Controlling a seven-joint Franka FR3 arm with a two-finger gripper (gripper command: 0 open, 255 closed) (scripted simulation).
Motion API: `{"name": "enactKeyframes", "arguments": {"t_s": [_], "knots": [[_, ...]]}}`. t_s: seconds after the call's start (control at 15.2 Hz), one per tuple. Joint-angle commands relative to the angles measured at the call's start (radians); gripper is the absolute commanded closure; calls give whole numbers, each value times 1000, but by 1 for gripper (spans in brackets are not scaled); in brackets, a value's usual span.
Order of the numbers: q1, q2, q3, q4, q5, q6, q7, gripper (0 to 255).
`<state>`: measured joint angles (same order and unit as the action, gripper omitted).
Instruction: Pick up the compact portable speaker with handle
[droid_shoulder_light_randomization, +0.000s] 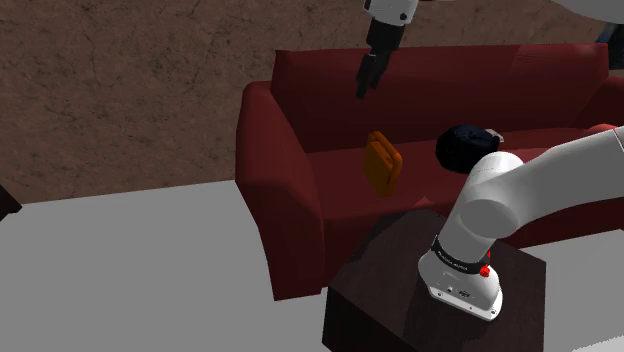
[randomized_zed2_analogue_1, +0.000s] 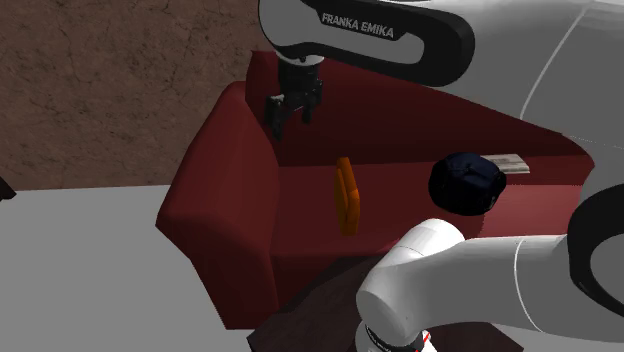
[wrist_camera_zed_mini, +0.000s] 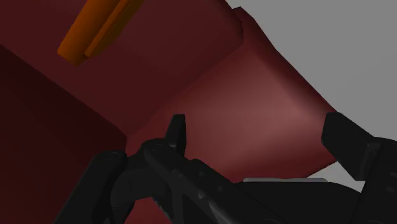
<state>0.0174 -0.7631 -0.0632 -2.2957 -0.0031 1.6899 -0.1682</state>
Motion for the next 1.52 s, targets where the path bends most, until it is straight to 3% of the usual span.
{"name": "enactKeyframes", "arguments": {"t_s": [0.0,0.73,1.45], "knots": [[0,0,0,0,0,0,0,0],[-167,55,-41,-257,-88,317,181,0],[-360,218,-88,-435,-196,659,386,0]]}}
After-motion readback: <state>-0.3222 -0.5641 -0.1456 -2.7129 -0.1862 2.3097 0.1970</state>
